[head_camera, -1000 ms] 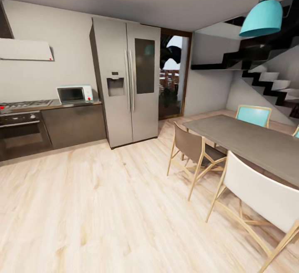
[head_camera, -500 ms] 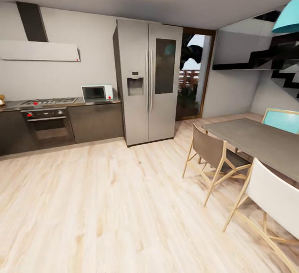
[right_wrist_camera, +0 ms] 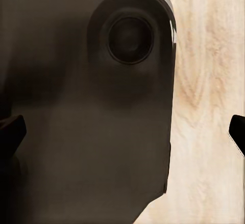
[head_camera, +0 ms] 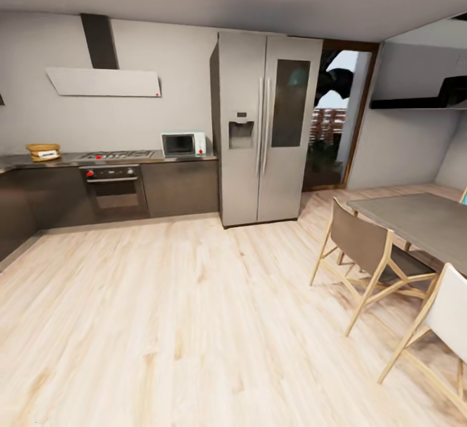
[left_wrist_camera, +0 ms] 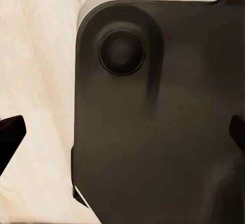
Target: In the kitchen, take the popcorn bag from the countertop, put it into the microwave, and heat it until the popcorn is cooked so the cooked popcorn ends up inside the bag.
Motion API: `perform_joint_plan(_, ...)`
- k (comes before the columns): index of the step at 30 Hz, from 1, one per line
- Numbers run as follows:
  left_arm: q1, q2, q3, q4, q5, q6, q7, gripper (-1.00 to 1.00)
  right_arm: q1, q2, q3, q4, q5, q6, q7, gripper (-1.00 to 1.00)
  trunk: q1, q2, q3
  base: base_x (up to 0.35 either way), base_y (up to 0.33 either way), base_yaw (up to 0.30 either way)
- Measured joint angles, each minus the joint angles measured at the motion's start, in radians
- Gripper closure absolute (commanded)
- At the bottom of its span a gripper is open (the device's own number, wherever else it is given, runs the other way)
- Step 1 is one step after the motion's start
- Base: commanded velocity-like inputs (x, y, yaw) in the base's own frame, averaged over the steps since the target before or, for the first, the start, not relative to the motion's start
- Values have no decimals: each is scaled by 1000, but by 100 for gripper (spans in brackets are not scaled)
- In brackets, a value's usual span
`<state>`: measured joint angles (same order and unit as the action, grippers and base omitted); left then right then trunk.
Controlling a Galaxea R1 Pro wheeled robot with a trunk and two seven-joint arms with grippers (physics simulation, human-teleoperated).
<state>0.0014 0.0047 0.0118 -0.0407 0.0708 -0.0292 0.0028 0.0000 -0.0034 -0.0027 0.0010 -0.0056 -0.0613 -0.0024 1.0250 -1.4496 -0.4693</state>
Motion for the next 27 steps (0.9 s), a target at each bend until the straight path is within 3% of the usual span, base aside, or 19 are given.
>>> perform_joint_plan(18,0,-7,-2,-2,-6,0,0,-100,0,0,-1,0,0,0,0,-100,0,0,0,0,0,285)
perform_joint_plan(21,0,-21,3,-2,-2,-1,-1,-100,0,-1,-3,0,-5,0,0,-100,0,0,0,0,0,97)
perform_joint_plan(27,0,-24,4,-1,5,6,-4,-100,0,-2,-3,0,-8,1,0,-100,-1,0,0,150,0,10)
